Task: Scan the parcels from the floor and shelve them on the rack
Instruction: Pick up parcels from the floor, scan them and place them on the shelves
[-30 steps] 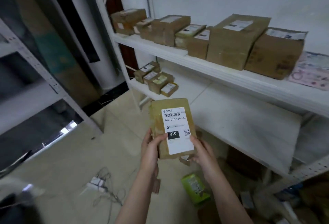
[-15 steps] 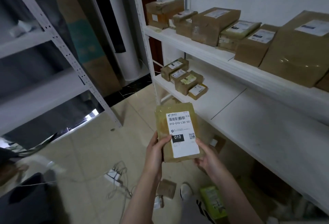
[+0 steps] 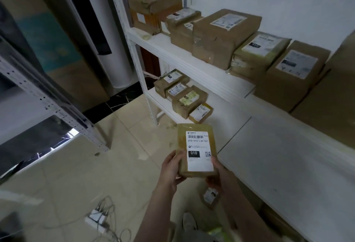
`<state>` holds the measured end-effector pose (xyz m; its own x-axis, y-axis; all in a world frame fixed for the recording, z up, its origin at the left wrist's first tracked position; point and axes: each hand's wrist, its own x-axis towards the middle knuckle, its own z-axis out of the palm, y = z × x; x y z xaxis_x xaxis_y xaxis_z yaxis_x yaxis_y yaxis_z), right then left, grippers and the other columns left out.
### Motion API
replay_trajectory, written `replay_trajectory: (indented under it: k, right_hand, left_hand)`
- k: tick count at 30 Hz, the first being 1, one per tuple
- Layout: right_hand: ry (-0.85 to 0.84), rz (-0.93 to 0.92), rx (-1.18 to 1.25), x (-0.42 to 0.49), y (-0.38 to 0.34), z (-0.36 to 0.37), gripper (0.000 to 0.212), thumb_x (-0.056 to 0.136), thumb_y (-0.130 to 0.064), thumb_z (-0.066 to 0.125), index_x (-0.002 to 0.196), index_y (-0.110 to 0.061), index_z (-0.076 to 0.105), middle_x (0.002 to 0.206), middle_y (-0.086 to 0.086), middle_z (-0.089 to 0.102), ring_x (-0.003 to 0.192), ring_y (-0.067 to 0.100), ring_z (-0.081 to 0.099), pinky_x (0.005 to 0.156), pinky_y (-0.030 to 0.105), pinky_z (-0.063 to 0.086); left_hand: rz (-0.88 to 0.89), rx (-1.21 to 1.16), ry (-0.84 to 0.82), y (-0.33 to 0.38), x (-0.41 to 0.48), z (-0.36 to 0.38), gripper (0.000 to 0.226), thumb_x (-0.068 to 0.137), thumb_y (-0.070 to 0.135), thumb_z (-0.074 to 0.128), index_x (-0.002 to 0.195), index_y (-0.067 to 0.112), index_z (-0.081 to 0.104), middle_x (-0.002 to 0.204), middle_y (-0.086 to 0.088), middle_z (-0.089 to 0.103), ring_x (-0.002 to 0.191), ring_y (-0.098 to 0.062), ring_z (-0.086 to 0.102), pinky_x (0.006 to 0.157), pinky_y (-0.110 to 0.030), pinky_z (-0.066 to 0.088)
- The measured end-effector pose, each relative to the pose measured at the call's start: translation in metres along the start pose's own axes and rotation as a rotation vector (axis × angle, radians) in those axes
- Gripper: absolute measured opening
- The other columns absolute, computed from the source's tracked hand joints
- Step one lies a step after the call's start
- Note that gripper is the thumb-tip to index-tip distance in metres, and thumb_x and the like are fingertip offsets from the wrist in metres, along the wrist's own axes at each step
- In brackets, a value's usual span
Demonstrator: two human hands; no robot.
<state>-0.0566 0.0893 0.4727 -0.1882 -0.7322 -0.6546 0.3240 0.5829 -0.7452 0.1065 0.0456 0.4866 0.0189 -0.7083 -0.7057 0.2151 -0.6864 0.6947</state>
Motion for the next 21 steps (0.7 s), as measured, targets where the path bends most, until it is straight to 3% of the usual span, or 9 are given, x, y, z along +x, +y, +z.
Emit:
replay_trajectory:
  k: [2, 5, 10, 14, 16, 18, 19, 21]
  right_hand:
    - [0.040, 0.009, 0.010, 0.022, -0.011, -0.004, 0.033, 0.088, -0.042, 0.068, 0.103, -0.012, 0.067, 0.096, 0.011, 0.073, 0.087, 0.028, 0.071, 0.077, 0.040, 0.059]
    - [0.081, 0.053, -0.009, 0.053, -0.023, -0.009, 0.029, 0.093, -0.034, 0.066, 0.103, -0.007, 0.064, 0.095, 0.010, 0.069, 0.083, 0.025, 0.068, 0.064, 0.031, 0.058]
    - [0.218, 0.124, -0.082, 0.109, -0.027, -0.025, 0.048, 0.092, -0.040, 0.064, 0.116, 0.002, 0.066, 0.104, 0.017, 0.071, 0.080, 0.022, 0.068, 0.052, 0.022, 0.053]
    - [0.280, 0.174, -0.011, 0.144, -0.028, -0.031, 0.034, 0.096, -0.029, 0.062, 0.107, 0.003, 0.065, 0.099, 0.015, 0.066, 0.072, 0.019, 0.062, 0.039, 0.014, 0.046]
    - [0.290, 0.182, 0.031, 0.171, -0.024, -0.031, 0.031, 0.096, -0.030, 0.064, 0.103, 0.001, 0.064, 0.089, 0.013, 0.067, 0.072, 0.022, 0.064, 0.046, 0.018, 0.053]
    - [0.307, 0.190, 0.088, 0.196, -0.020, -0.029, 0.045, 0.092, -0.034, 0.068, 0.108, 0.008, 0.064, 0.093, 0.017, 0.070, 0.081, 0.030, 0.070, 0.072, 0.034, 0.062]
    - [0.325, 0.202, 0.116, 0.208, -0.016, -0.030, 0.049, 0.089, -0.035, 0.071, 0.110, 0.009, 0.064, 0.099, 0.020, 0.071, 0.088, 0.034, 0.071, 0.083, 0.045, 0.061]
    - [0.350, 0.214, 0.161, 0.228, -0.011, -0.032, 0.043, 0.089, -0.032, 0.072, 0.109, 0.005, 0.066, 0.105, 0.022, 0.071, 0.094, 0.038, 0.071, 0.090, 0.053, 0.057]
  left_hand:
    - [-0.020, 0.018, 0.011, 0.011, 0.025, 0.022, 0.056, 0.087, 0.040, 0.074, 0.137, 0.023, 0.056, 0.119, -0.007, 0.068, 0.100, -0.026, 0.064, 0.067, -0.034, 0.054]
    - [-0.053, 0.084, 0.016, 0.021, 0.062, 0.046, 0.051, 0.094, 0.038, 0.067, 0.140, 0.020, 0.053, 0.123, -0.010, 0.063, 0.102, -0.031, 0.061, 0.069, -0.038, 0.054]
    - [-0.049, 0.219, -0.041, 0.016, 0.124, 0.076, 0.049, 0.095, 0.036, 0.067, 0.139, 0.016, 0.056, 0.124, -0.009, 0.061, 0.099, -0.025, 0.060, 0.082, -0.043, 0.057]
    - [-0.041, 0.331, -0.056, 0.004, 0.179, 0.091, 0.049, 0.093, 0.041, 0.069, 0.135, 0.017, 0.061, 0.128, -0.011, 0.064, 0.095, -0.025, 0.065, 0.081, -0.047, 0.062]
    - [-0.045, 0.341, -0.053, 0.000, 0.205, 0.097, 0.049, 0.094, 0.041, 0.068, 0.136, 0.017, 0.061, 0.129, -0.012, 0.064, 0.096, -0.028, 0.066, 0.076, -0.044, 0.062]
    - [-0.047, 0.345, -0.055, -0.003, 0.228, 0.103, 0.048, 0.095, 0.041, 0.067, 0.136, 0.018, 0.061, 0.130, -0.012, 0.064, 0.097, -0.029, 0.065, 0.075, -0.043, 0.062]
    - [-0.044, 0.348, -0.053, -0.004, 0.239, 0.106, 0.048, 0.095, 0.041, 0.067, 0.137, 0.018, 0.061, 0.128, -0.010, 0.064, 0.096, -0.028, 0.066, 0.077, -0.044, 0.062]
    - [-0.025, 0.368, -0.053, -0.007, 0.258, 0.111, 0.048, 0.096, 0.040, 0.065, 0.138, 0.018, 0.060, 0.120, -0.006, 0.065, 0.086, -0.022, 0.066, 0.077, -0.043, 0.063]
